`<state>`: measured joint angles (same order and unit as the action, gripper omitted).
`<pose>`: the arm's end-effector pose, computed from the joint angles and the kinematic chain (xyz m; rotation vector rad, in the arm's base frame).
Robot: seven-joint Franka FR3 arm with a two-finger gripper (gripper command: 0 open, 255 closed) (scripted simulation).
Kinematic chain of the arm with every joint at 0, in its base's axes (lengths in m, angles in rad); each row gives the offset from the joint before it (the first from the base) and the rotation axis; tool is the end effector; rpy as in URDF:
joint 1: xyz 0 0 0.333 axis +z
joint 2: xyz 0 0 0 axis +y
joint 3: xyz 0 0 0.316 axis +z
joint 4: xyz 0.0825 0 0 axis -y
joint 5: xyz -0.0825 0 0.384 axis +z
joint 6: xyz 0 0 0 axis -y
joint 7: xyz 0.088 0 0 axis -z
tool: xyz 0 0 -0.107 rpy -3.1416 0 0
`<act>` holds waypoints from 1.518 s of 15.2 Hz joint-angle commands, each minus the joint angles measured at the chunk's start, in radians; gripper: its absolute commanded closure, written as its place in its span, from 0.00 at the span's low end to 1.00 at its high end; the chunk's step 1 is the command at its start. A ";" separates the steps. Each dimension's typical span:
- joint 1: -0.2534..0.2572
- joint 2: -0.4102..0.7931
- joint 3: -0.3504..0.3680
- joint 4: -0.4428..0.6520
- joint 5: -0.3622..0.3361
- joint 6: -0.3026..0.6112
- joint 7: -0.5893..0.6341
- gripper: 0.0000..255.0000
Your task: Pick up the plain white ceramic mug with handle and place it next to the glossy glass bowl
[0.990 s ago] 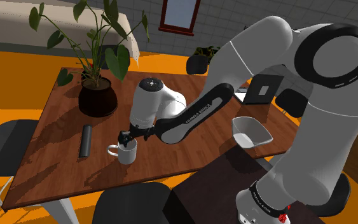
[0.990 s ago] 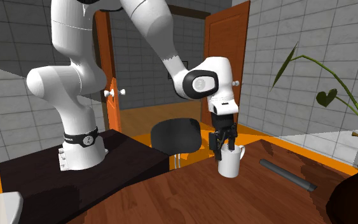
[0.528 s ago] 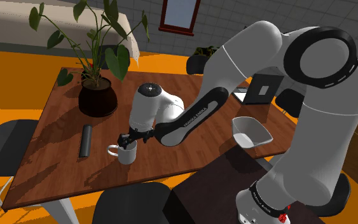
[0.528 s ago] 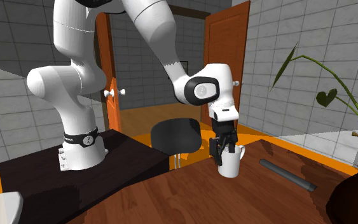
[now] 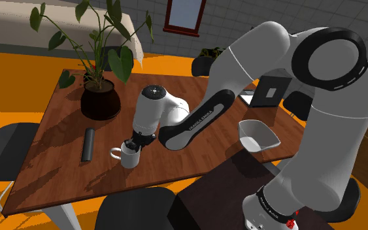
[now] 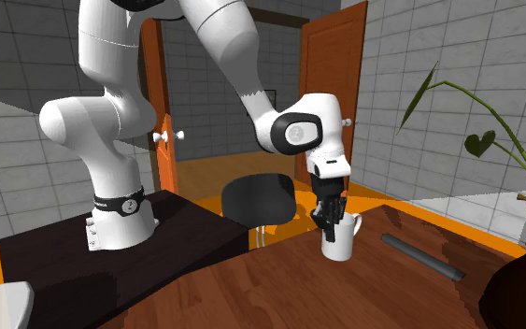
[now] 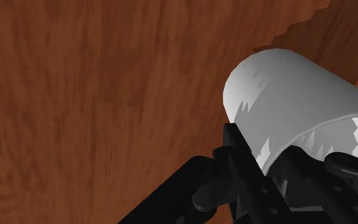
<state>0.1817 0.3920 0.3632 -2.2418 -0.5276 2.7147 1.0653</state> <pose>0.4610 0.3036 0.2125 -3.1100 0.1325 -0.2653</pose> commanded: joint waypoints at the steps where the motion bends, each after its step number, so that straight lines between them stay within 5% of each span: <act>1: 0.000 0.000 0.000 0.000 0.000 0.000 0.000 1.00; 5: 0.000 0.000 0.000 0.000 0.000 0.000 0.000 1.00; 23: -0.090 -0.209 0.125 -0.002 0.230 -0.178 -0.180 1.00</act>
<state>0.0948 0.1942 0.4835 -2.2446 -0.3106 2.5461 0.8954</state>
